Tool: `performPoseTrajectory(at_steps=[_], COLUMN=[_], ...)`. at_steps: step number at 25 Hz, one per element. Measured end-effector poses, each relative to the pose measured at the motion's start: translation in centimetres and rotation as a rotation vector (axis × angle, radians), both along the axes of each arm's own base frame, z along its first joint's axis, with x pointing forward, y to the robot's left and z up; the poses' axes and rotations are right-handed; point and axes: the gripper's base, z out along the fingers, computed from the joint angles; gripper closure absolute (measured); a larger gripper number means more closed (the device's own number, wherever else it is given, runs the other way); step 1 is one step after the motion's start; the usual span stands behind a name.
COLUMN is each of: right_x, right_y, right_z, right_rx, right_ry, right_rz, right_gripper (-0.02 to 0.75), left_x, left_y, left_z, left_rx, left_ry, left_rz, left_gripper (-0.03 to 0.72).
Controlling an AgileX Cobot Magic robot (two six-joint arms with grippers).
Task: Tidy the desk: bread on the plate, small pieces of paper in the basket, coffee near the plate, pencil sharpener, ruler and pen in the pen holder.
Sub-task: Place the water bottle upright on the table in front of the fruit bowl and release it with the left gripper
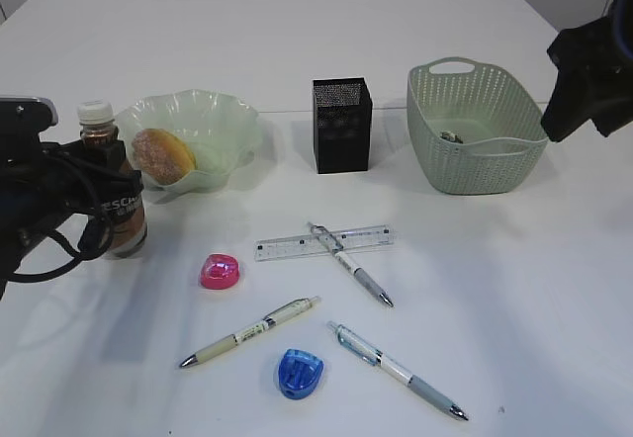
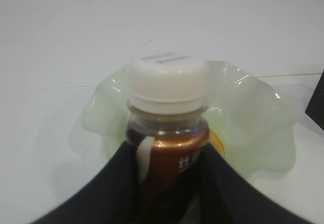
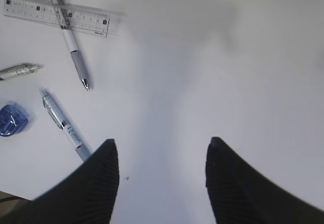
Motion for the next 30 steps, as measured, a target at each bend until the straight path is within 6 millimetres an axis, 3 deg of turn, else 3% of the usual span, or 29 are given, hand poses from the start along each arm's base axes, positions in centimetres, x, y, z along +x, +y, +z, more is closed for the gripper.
performPoseTrajectory(at_steps=[30], right_x=[0.0], right_y=[0.05], right_z=[0.01], right_rx=[0.003], right_ry=[-0.001], right_rz=[0.009], right_gripper=[0.299], left_x=[0.03], left_y=[-0.07], left_z=[-0.68], left_rx=[0.009], left_ry=[0.016], left_rz=[-0.007], left_gripper=[0.446])
